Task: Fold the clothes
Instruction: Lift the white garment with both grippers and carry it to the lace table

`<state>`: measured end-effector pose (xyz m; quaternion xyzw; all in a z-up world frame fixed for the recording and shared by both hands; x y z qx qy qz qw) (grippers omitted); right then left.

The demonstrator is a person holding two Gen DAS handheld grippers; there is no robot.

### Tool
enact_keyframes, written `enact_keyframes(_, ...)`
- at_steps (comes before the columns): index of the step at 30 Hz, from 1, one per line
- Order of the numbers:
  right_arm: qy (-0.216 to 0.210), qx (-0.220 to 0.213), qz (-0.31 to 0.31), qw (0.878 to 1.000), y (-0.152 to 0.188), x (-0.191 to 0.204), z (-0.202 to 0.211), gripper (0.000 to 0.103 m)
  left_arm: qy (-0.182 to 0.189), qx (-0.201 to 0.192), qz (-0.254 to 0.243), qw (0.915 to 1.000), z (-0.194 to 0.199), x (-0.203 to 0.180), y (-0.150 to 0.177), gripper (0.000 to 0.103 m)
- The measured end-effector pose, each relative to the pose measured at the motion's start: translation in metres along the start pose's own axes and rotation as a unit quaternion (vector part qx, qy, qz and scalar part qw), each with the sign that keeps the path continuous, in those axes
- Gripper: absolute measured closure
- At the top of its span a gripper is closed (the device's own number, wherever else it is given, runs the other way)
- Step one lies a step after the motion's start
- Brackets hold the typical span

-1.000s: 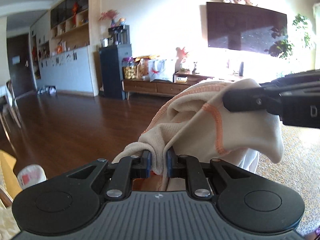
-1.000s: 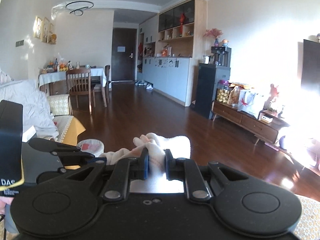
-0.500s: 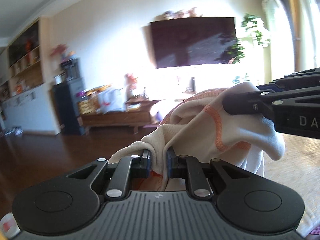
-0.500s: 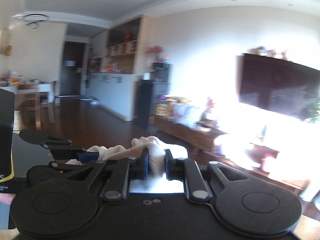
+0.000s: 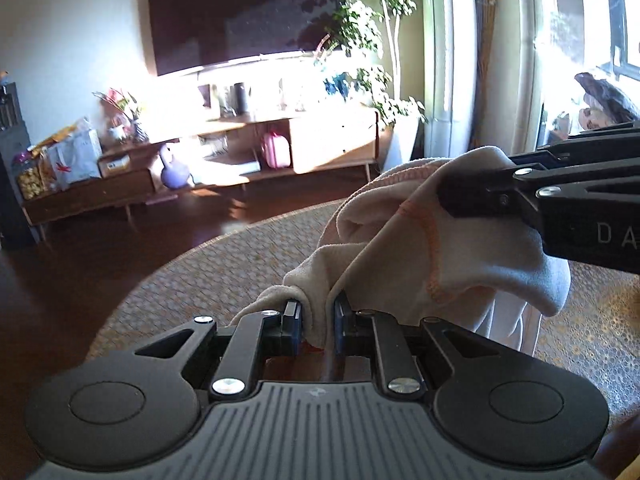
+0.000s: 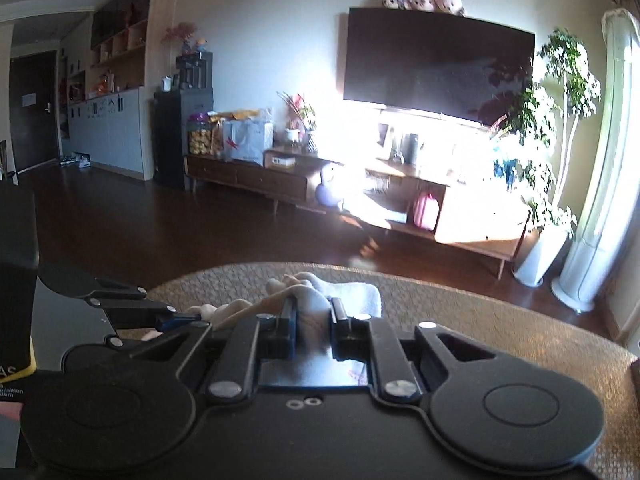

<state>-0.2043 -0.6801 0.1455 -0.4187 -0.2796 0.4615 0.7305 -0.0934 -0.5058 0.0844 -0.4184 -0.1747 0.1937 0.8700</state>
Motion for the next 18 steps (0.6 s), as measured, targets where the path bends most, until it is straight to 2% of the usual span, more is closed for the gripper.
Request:
enact_keyframes(5,0.008,0.064,-0.026,0.998,0.033,-0.027,-0.002,0.000,0.025,0.052,-0.011,0.9983,-0.020,-0.023,0.016,0.089)
enact_keyframes(14,-0.014,0.175,-0.054,0.983,0.026,-0.034,0.002,0.000,0.042,0.130,-0.024,0.9903,-0.014,-0.029,0.008,0.089)
enact_keyframes(18,-0.006,0.195,-0.046,0.980,0.030,-0.035,0.008,0.000,0.046,0.147,-0.037,0.9873,-0.007,-0.034,0.008,0.089)
Point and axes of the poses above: each gripper's, at about its wrist camera, not at the fingertips, and z roughly against the way its jaws point, x to its left, y to its underside, the point moved 2 cm from there along -z, roughly the way its jaws point, and after that the axes turned 5 degrees about -z, right-handed, at the moved point
